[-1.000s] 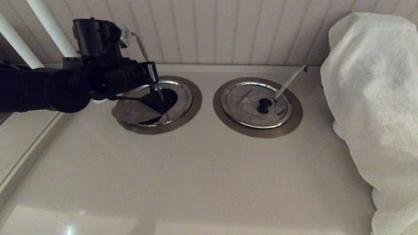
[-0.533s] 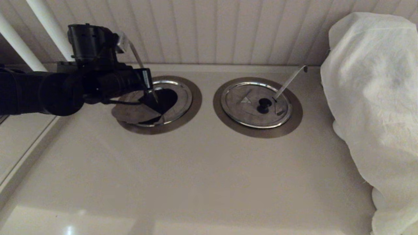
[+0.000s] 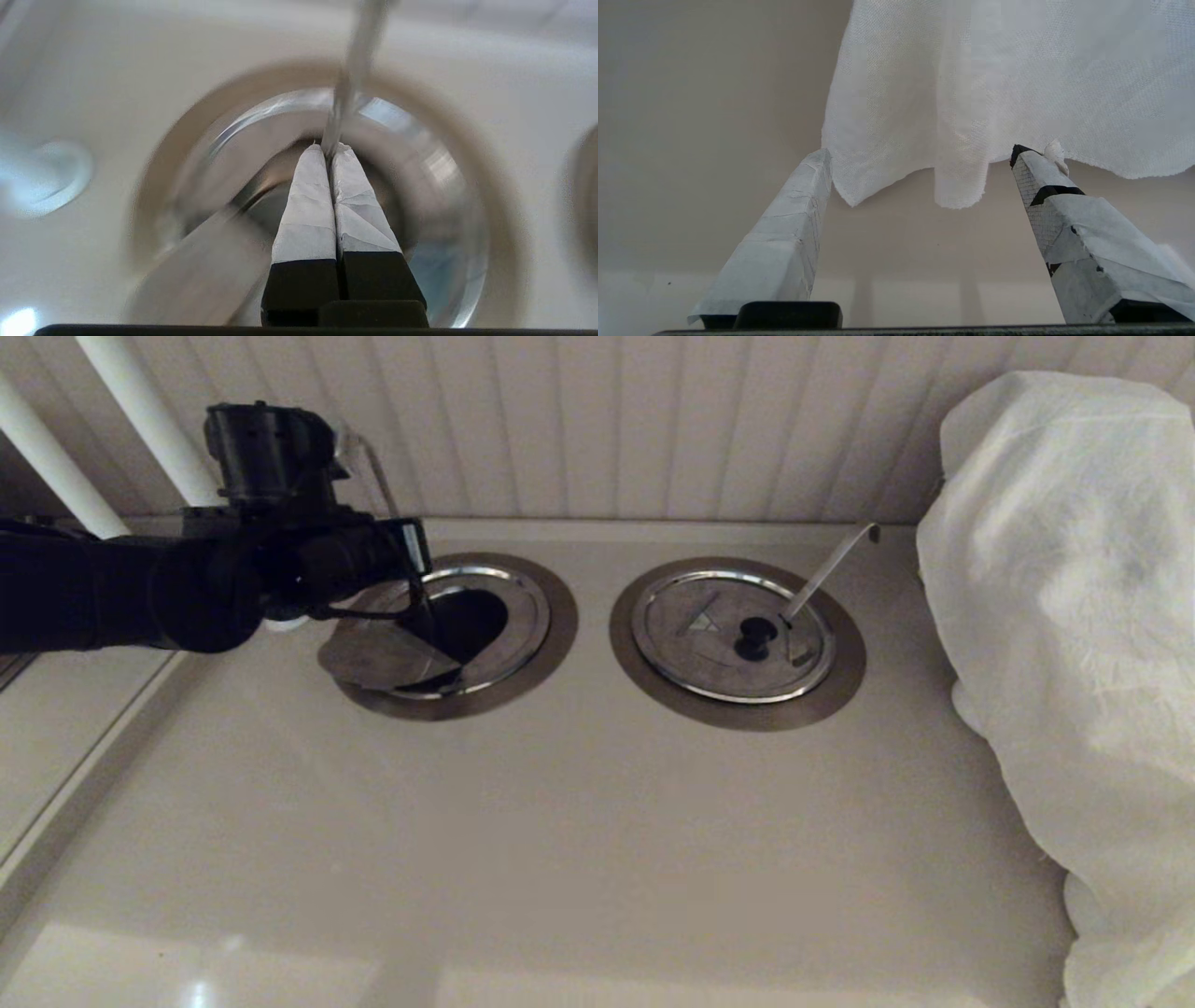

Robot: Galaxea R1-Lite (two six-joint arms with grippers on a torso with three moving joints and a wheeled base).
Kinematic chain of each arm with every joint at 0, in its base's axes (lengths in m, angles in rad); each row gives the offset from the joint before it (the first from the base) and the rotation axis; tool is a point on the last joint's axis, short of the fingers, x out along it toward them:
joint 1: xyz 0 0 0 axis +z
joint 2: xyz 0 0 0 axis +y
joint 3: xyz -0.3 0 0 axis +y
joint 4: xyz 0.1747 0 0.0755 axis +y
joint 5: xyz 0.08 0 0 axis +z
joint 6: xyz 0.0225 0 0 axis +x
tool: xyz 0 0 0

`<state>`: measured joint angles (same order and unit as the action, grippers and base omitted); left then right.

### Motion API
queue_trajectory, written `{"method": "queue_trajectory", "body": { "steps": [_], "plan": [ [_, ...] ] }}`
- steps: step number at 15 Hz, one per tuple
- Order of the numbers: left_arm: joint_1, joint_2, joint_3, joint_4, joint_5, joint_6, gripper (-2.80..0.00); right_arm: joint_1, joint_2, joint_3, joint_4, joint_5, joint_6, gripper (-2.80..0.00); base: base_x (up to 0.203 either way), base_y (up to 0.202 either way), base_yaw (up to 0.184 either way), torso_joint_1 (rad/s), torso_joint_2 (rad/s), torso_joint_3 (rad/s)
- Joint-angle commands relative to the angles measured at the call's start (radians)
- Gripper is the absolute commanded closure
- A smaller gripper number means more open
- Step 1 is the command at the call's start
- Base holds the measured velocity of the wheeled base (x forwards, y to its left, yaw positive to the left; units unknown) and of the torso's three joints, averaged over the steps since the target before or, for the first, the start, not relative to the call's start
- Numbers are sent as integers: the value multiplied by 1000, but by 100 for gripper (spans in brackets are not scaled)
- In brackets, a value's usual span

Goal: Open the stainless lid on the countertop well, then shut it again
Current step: Stir with a spoon

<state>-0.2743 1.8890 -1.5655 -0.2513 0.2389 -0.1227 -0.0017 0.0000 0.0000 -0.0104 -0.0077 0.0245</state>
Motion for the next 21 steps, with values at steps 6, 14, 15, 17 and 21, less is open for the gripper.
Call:
{"method": "queue_trajectory", "body": {
  "steps": [6,14,15,17,21],
  "plan": [
    [-90,68,-29,-62,3,-23,0,0,-2,2,0,-1,0,-280,0,0,0,0,0,0],
    [-87,-45,96,-46,-4,-20,0,0,-2,2,0,-2,0,-280,0,0,0,0,0,0],
    [-78,-51,97,-21,-4,-19,0,0,-2,2,0,-2,0,-280,0,0,0,0,0,0],
    [-54,-52,96,12,-3,-12,0,0,-2,2,0,0,0,-280,0,0,0,0,0,0],
    [-33,-17,82,3,5,20,0,0,-2,2,0,-1,0,-280,0,0,0,0,0,0]
  ]
}}
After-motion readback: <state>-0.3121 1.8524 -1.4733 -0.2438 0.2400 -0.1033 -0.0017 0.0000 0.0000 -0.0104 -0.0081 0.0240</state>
